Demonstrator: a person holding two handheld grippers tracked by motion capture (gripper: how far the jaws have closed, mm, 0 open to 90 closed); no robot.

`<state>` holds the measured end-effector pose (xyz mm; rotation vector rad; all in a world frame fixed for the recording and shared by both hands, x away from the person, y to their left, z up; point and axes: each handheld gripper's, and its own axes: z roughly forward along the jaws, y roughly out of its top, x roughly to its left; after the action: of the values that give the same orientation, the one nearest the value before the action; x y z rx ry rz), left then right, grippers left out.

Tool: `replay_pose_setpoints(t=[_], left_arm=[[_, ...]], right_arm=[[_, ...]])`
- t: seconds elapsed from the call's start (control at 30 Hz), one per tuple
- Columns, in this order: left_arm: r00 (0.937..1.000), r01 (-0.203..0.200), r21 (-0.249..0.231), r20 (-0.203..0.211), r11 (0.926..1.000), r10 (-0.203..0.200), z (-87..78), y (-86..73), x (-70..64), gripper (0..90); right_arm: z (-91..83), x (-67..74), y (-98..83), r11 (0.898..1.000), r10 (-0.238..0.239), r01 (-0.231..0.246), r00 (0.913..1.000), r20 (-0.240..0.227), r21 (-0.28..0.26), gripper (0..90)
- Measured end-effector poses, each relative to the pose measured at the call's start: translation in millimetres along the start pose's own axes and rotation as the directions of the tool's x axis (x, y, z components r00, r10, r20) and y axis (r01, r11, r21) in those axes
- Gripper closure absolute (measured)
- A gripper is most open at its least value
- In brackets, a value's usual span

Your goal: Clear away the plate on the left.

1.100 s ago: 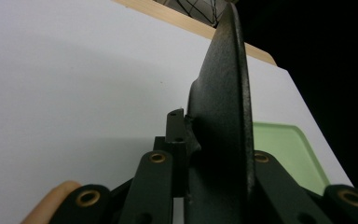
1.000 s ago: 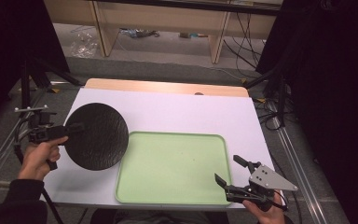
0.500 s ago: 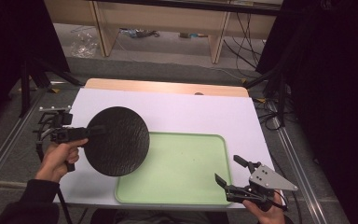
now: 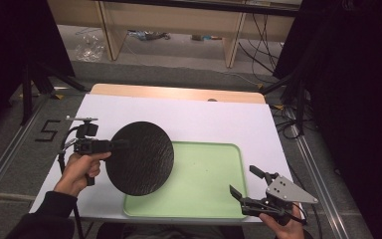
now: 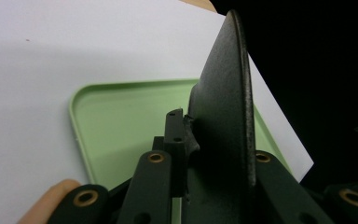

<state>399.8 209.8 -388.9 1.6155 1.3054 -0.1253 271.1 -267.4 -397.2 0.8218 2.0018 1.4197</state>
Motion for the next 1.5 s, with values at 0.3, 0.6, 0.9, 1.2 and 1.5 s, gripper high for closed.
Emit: replay_pose_setpoints(t=[0.3, 0.6, 0.9, 1.2, 1.5], left_arm=[[0.999, -0.006, 0.075, 0.046, 0.9972, 0.003, 30.0, -2.8, -11.6, 77.7], [0.9977, -0.001, 0.129, 0.067, 0.9917, -0.008, 59.4, -5.5, -21.2, 77.3], [0.9961, 0.01, 0.174, 0.084, 0.9846, -0.025, 87.9, -7.4, -25.8, 76.8], [0.9982, 0.01, 0.196, 0.056, 0.9805, -0.021, 101.8, -13.7, -25.1, 78.9], [0.9995, 0.0, 0.229, 0.031, 0.9733, -0.007, 116.3, -22.7, -25.3, 78.0]], right_arm=[[0.6, 0.9, -0.5, 1.0, 0.014, -0.014, 0.9998, -0.01, 0.004, 16.6], [1.1, 1.0, -0.8, 1.0, 0.019, -0.019, 0.9998, -0.006, 0.002, 16.6], [0.9, 0.5, -1.1, 1.0, 0.016, -0.016, 0.9999, -0.005, 0.003, 16.6], [1.6, -0.1, -1.1, 1.0, 0.011, -0.011, 0.9999, 0.002, 0.001, 16.6], [1.4, 0.1, -1.3, 1.0, 0.009, -0.009, 1.0, 0.0, 0.0, 16.6]])
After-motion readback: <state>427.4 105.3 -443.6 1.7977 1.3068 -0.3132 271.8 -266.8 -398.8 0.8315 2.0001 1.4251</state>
